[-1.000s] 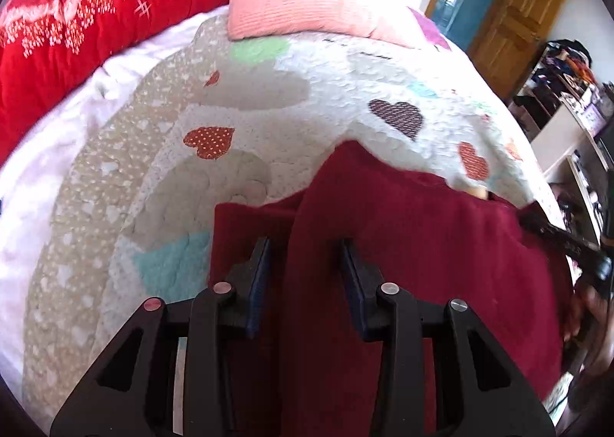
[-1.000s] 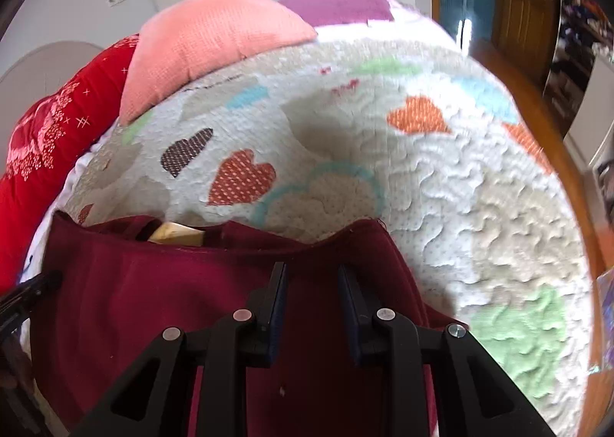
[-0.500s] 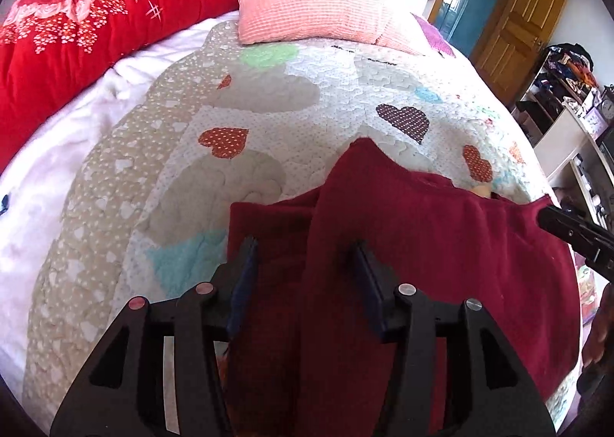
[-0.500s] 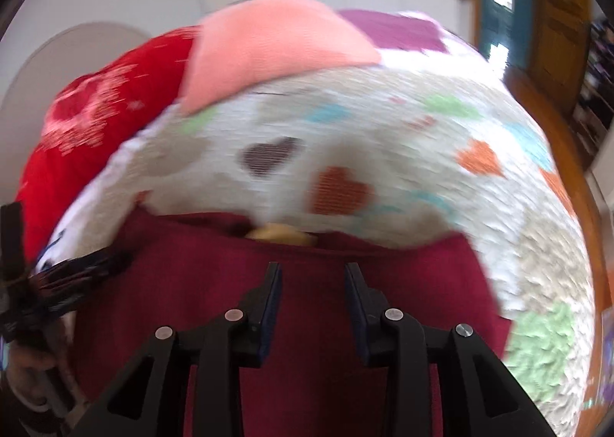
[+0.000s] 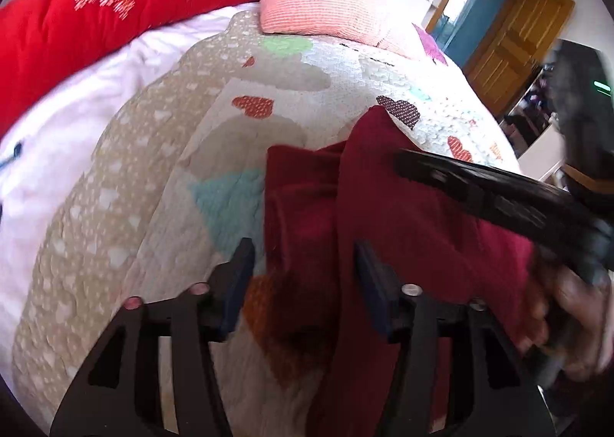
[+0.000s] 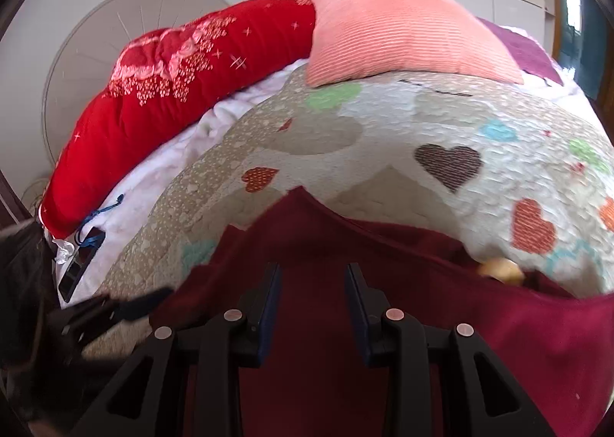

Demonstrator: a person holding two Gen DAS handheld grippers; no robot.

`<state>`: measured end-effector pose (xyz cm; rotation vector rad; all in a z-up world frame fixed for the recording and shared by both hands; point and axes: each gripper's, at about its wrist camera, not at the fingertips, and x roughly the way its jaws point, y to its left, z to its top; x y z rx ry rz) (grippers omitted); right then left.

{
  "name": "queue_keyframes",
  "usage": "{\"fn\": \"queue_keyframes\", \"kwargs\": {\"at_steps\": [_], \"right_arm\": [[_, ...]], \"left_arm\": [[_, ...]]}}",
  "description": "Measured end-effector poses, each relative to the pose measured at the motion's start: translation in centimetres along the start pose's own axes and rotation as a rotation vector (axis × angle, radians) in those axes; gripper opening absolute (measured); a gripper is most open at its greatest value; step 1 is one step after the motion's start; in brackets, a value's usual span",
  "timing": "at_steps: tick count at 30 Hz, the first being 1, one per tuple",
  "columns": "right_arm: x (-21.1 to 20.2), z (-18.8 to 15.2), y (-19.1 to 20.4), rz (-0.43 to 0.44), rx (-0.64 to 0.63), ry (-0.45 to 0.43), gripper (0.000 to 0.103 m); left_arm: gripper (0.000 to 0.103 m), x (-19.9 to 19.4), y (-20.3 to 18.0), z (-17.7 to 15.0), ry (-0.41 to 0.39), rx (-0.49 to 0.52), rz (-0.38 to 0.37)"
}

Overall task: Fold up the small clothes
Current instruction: 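Position both open tools over the folded end of the shirt, then grasp the folded end with the left tool while the right tool grasps beside it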

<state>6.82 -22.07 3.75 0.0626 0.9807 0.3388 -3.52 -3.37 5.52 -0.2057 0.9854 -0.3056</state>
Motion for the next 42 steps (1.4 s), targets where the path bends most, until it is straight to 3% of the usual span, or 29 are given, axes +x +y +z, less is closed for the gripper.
{"fn": "queue_keyframes", "kwargs": {"at_steps": [4, 9, 12, 15, 16, 20, 25, 30, 32, 33, 35, 37, 39, 42], "right_arm": [[3.0, 1.1, 1.0, -0.007, -0.015, 0.055, 0.032], [5.4, 1.4, 1.3, -0.031, -0.003, 0.116, 0.039], [4.7, 1.9, 1.7, -0.021, 0.013, 0.137, 0.050], [4.2, 2.2, 3.0, 0.030, 0.005, 0.173, 0.074], [4.5, 2.2, 3.8, 0.042, -0.008, 0.203, 0.076], [6.1, 2.2, 7.1, -0.057, -0.130, 0.274, 0.080], [8.4, 1.9, 9.1, -0.148, -0.207, 0.352, 0.096], [9.6, 1.3, 9.6, -0.202, -0.241, 0.375, 0.099], [9.3, 1.1, 9.4, -0.200, -0.249, 0.358, 0.096], [9.0, 1.0, 9.4, -0.201, -0.255, 0.350, 0.089], [7.9, 0.9, 8.9, -0.190, -0.255, 0.310, 0.071], [6.2, 1.0, 8.0, -0.122, -0.232, 0.280, 0.045], [4.6, 1.2, 7.3, -0.063, -0.196, 0.246, 0.030], [1.6, 1.6, 6.2, 0.016, -0.147, 0.168, 0.022]], "left_arm": [[0.062, -1.2, 1.8, -1.3, -0.012, -0.088, -0.087], [0.065, -1.7, 2.4, -2.7, -0.014, -0.127, -0.129], [0.065, -1.3, 2.3, -3.4, -0.006, -0.152, -0.154], [0.065, -1.1, 2.3, -3.9, -0.020, -0.162, -0.164], [0.065, -1.2, 2.3, -4.1, -0.027, -0.162, -0.166], [0.066, -1.4, 2.4, -4.8, -0.041, -0.165, -0.178], [0.066, -1.4, 2.7, -5.3, -0.048, -0.164, -0.193], [0.066, -1.5, 2.9, -5.5, -0.050, -0.169, -0.202], [0.067, -1.4, 2.9, -5.3, -0.049, -0.168, -0.200], [0.067, -1.5, 2.9, -5.4, -0.049, -0.167, -0.200], [0.071, -1.6, 2.8, -5.5, -0.051, -0.168, -0.196], [0.073, -1.5, 2.3, -5.4, -0.058, -0.165, -0.186], [0.073, -1.4, 1.7, -5.2, -0.063, -0.152, -0.179], [0.072, -1.1, 0.6, -4.7, -0.058, -0.133, -0.237]]}}
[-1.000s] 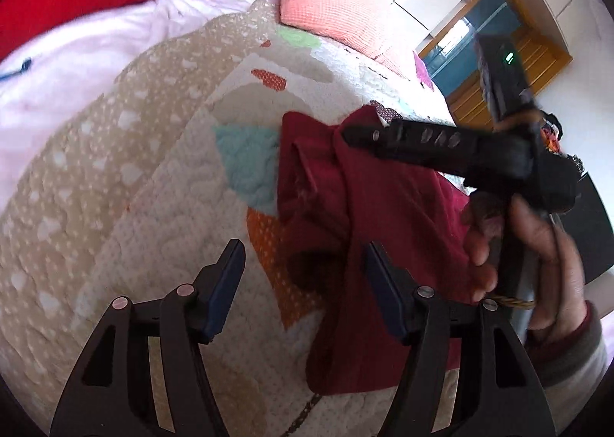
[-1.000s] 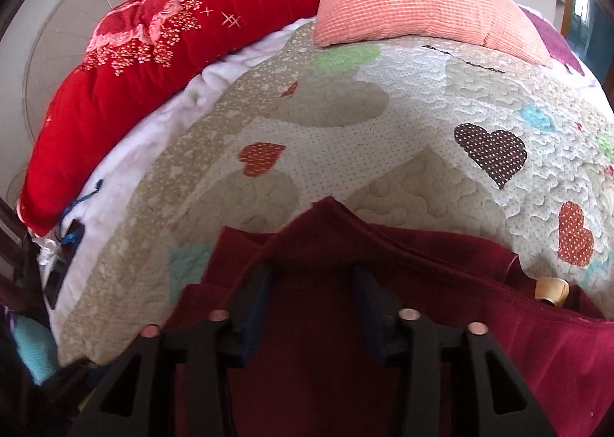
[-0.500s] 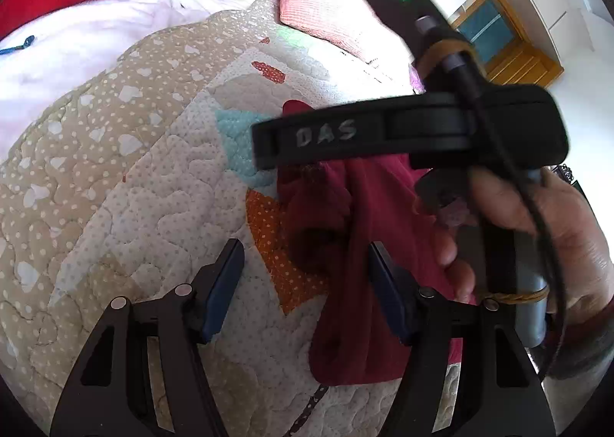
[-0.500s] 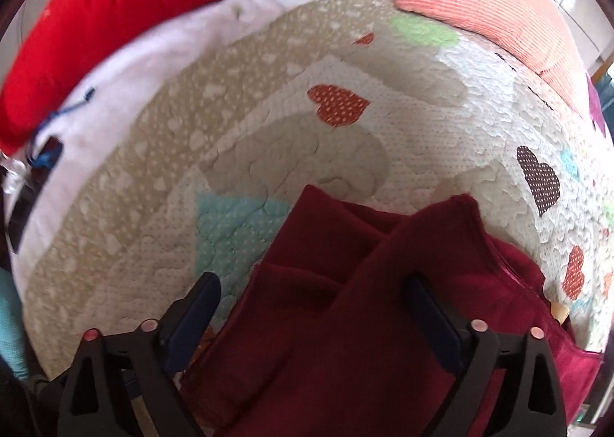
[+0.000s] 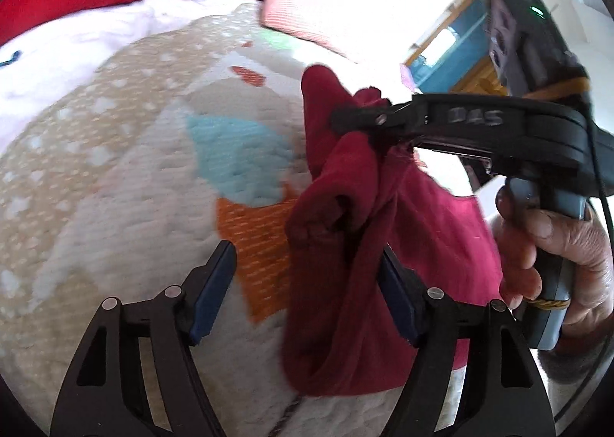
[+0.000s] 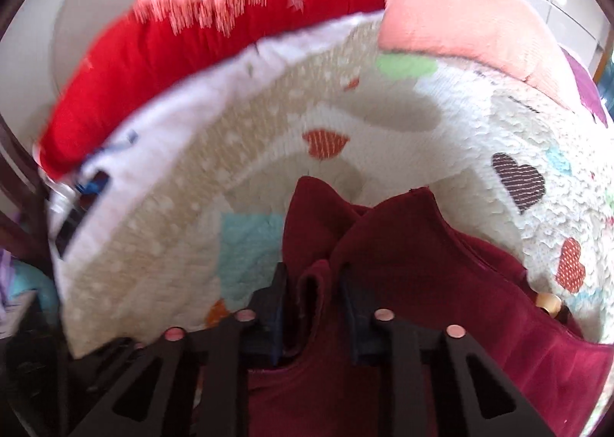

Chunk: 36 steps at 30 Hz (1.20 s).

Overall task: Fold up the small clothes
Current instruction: 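Grasp the folded end with the left tool while the right tool grasps beside it, then lift the folded end with both tools and fold it over again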

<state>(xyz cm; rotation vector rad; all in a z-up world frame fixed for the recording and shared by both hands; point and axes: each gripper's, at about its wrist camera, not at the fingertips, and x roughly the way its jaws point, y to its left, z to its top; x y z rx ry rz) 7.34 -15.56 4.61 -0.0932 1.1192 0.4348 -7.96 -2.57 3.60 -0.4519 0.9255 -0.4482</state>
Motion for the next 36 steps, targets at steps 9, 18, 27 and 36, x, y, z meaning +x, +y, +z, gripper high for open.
{"fn": "queue_keyframes", "kwargs": {"at_steps": [9, 18, 27, 36], "right_arm": [[-4.6, -1.8, -3.8, 0.127, 0.112, -0.143, 0.019], [-7.8, -4.0, -8.4, 0.278, 0.289, -0.249, 0.018], [-13.5, -6.5, -12.4, 0.313, 0.354, -0.373, 0.018], [-17.6, -12.0, -19.0, 0.251, 0.446, -0.439, 0.017]], "left_arm": [[0.021, -0.7, -4.6, -0.1, -0.008, 0.118, -0.066], [0.018, -1.8, -9.9, 0.0, -0.041, 0.250, -0.078], [0.017, -1.9, -16.0, 0.8, -0.026, 0.362, -0.167], [0.013, 2.2, -22.7, -1.3, 0.069, 0.491, -0.249]]}}
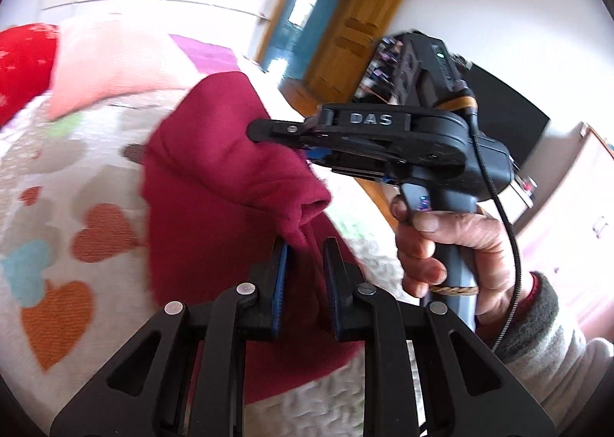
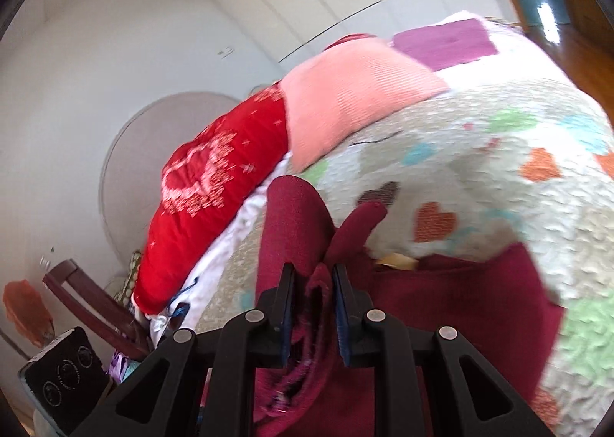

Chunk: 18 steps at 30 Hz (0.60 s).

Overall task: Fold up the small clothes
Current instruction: 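Lift the folded end with both tools and fold it over again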

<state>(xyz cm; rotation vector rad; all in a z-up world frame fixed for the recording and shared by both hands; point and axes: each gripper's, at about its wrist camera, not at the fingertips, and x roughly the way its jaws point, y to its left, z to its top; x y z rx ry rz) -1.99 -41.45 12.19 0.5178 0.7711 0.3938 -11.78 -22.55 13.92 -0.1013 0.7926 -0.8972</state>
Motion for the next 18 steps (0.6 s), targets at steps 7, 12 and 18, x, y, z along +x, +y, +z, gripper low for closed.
{"fn": "queue_keyframes", "kwargs": {"at_steps": [7, 12, 18], "right_arm": [[-3.3, -2.2, -6.8, -0.082, 0.093, -0.017, 0.011], [-3.3, -4.0, -10.3, -0.118, 0.154, 0.010, 0.011], [-3.5, -5.5, -13.5, -0.075, 0.307, 0.001, 0.013]], "left_arm": [[0.013, 7.1, -1.4, -1.1, 0.134, 0.022, -0.023], [0.013, 9.9, -1.5, -2.1, 0.194, 0.025, -0.019], [0.013, 7.7, -3.0, -2.2, 0.229, 0.085, -0.061]]}}
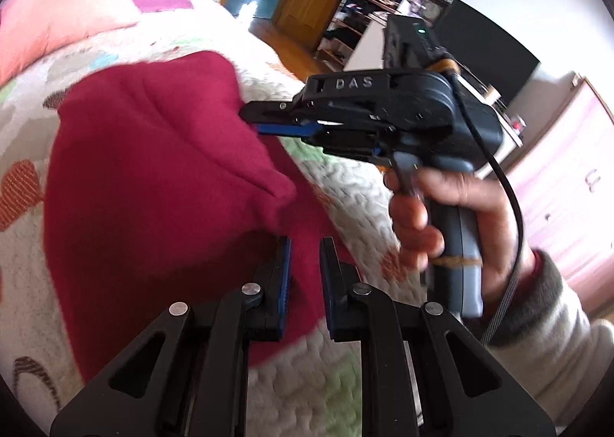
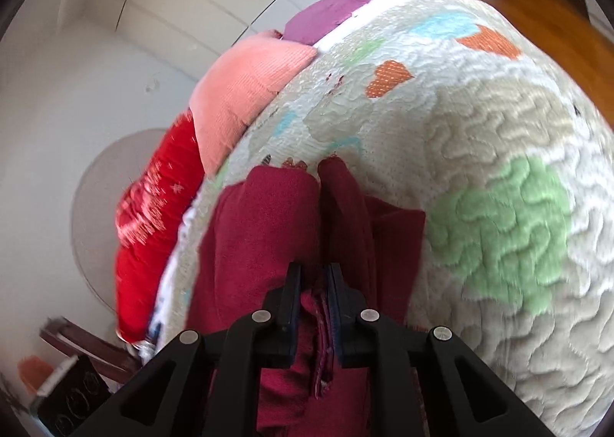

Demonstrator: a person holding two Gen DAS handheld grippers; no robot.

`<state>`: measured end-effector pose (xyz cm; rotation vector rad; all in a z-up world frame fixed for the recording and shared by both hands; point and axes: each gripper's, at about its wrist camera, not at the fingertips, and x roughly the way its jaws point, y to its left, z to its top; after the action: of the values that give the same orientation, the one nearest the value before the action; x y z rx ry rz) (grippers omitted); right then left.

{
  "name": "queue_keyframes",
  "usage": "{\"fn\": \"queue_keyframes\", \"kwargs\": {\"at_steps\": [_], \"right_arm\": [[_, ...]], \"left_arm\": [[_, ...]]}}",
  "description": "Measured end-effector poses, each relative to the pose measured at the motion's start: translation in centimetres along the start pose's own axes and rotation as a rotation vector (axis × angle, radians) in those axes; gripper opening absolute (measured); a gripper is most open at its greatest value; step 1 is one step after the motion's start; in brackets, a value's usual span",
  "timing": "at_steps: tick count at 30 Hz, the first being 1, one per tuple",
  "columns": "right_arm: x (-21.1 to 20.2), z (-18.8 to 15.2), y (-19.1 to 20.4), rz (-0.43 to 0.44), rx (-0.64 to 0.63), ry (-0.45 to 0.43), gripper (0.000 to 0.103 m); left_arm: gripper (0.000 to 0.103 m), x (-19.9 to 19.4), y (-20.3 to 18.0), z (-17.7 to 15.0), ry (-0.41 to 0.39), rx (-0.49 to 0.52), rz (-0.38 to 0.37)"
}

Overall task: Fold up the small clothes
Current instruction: 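Lift the folded end with both tools and fold it over again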

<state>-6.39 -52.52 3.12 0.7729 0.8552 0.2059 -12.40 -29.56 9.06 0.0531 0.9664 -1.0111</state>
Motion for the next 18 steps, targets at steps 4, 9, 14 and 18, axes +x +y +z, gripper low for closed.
{"fn": "queue_keyframes", "kwargs": {"at_steps": [4, 9, 14, 18], "right_arm": [[-2.3, -0.7, 0.9, 0.041, -0.012, -0.025, 0.036], [-2.9, -2.6, 2.9, 0.046, -0.075, 0.020, 0.053], [-0.4, -3.8, 3.1, -0.004, -0.070, 0.100, 0.063], [0.9, -4.2, 2.8, -0.016, -0.042, 0.093, 0.073]], "left_arm": [[0.013, -3.4, -0.4, -0.9, -0.024, 0.088, 0.041], [0.015, -6.4, 2.3, -1.6, -0.101, 0.084, 0.157], [0.015, -4.9, 6.1, -2.1, -0.099, -0.031, 0.210], [0.015, -2.7, 7.7, -3.1, -0.062, -0.070, 0.223]]}}
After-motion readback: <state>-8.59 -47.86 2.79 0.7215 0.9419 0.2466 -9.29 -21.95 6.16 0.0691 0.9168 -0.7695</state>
